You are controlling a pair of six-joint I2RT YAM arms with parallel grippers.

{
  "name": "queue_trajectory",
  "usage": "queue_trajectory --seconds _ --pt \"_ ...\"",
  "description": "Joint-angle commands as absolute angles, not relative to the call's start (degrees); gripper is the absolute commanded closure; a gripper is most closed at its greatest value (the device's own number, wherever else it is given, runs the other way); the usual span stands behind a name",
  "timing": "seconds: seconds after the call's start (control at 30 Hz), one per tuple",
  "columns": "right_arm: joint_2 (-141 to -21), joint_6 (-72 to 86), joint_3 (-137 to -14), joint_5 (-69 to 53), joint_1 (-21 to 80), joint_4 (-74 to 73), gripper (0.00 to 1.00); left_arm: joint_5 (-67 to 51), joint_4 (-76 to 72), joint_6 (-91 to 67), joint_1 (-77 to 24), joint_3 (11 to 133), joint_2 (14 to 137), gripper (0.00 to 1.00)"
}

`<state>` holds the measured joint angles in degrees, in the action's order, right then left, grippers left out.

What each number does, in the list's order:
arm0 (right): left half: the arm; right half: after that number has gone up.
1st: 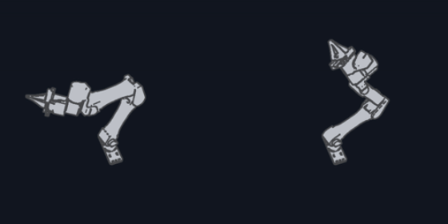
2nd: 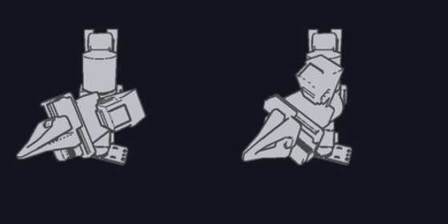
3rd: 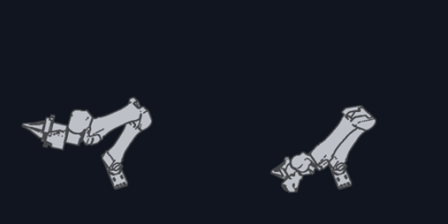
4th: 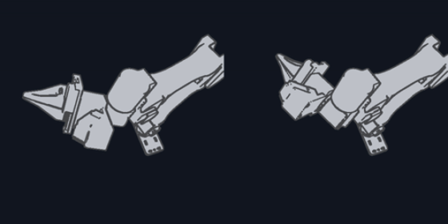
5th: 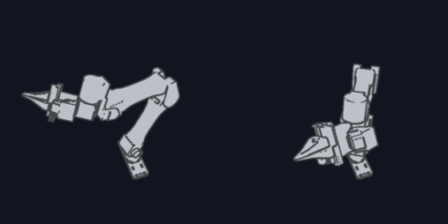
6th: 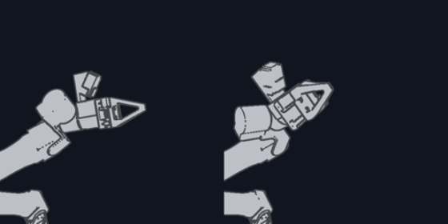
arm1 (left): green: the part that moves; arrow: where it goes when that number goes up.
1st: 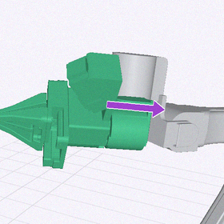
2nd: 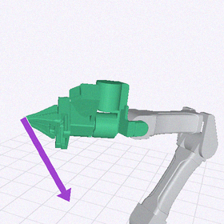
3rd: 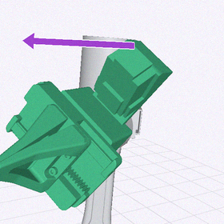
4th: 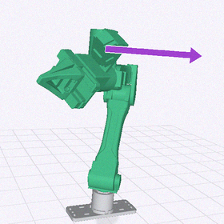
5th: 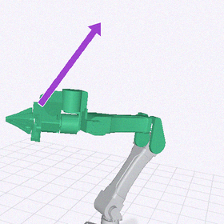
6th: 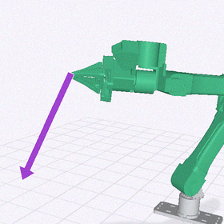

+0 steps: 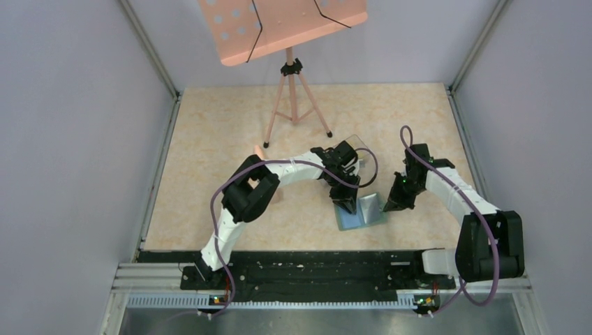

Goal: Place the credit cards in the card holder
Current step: Open the card holder at the center of the board.

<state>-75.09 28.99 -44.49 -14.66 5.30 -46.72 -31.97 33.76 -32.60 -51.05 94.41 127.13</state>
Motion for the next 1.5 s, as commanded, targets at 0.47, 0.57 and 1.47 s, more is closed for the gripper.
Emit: queue_trajectory --seconds 0.47,0.57,1.47 --pt "-79.33 29.39 -44.19 -15.77 4.9 -43.66 1.0 -32.66 35.42 -30.94 -51.24 95.19 127.37 0.75" --pt "-80.88 29.57 -44.51 -16.17 4.87 -41.05 1.0 -32.76 35.44 -30.85 -51.24 95.25 127.57 0.75" --pt "-84.11 31.33 -47.54 -8.61 3.08 -31.12 1.0 -32.85 36.56 -30.24 -51.33 97.38 129.5 0.76"
